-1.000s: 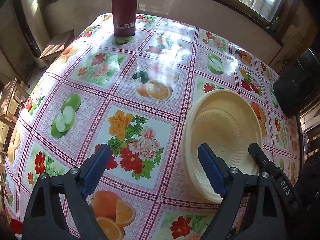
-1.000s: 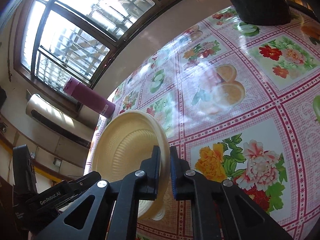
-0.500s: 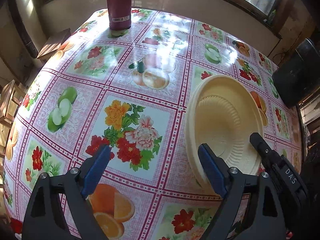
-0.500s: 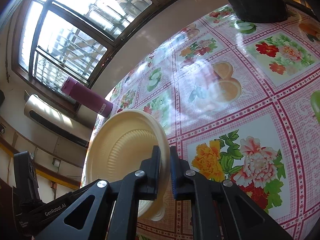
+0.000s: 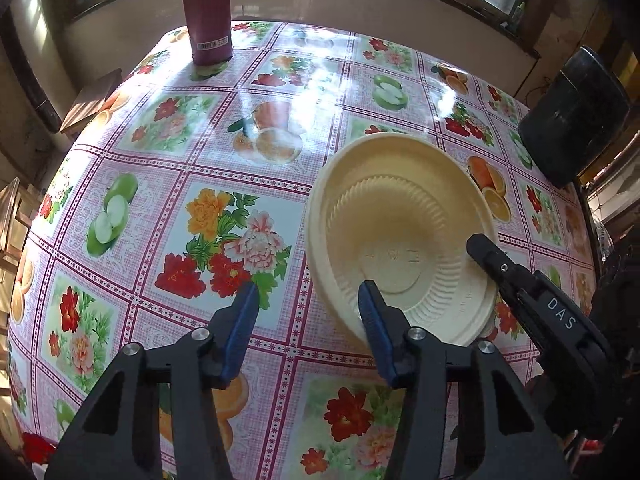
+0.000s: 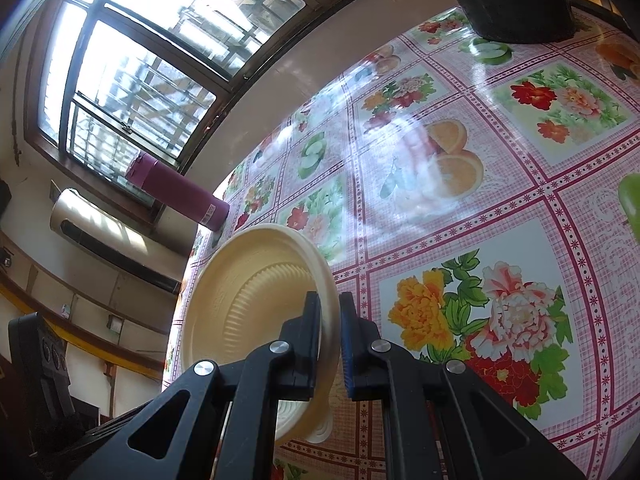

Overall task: Organize plates and bowls
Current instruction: 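Lift the colander with the right tool while the left tool grips its rim too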

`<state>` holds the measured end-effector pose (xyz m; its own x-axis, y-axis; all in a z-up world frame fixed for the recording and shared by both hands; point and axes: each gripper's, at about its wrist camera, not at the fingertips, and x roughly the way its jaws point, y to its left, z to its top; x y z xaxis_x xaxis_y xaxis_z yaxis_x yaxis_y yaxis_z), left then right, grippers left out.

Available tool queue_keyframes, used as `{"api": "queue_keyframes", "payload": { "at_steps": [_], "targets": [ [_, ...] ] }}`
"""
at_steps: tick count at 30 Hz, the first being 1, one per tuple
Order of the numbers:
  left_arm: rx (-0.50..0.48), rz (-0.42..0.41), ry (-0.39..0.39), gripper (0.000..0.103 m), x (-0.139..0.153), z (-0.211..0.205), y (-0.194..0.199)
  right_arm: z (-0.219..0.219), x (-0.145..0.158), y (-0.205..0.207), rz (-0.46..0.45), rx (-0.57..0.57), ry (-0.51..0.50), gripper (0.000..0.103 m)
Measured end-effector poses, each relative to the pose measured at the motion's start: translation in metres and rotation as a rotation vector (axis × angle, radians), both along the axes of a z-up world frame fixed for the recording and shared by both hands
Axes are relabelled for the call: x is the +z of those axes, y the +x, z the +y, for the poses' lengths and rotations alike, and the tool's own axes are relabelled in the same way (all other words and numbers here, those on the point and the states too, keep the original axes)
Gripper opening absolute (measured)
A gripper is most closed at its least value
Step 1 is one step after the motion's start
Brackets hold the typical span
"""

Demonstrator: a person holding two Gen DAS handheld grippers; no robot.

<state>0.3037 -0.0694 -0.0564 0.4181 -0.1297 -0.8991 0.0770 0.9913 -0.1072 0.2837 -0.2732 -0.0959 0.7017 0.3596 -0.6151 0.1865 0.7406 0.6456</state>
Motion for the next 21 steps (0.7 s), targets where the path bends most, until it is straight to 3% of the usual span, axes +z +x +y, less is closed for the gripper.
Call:
{"api": "queue_keyframes", "payload": {
  "at_steps": [10,17,21],
  "targets": [
    [-0.034,0.056,-0.104,0.050,-0.006,0.006,-0.018,0.000,0.002,-0.012,0.032,0.025,0.020,0.009],
    [-0.079,0.052,-0.150,0.040,-0.004,0.012,-0.053,-0.007,-0.003,-0.055,0.065,0.049,0.053,0.009],
    [-0.094,0.046,-0.170,0.039,-0.002,0.017,-0.079,0.001,0.005,-0.080,0.065,0.064,0.030,0.009]
  ]
}}
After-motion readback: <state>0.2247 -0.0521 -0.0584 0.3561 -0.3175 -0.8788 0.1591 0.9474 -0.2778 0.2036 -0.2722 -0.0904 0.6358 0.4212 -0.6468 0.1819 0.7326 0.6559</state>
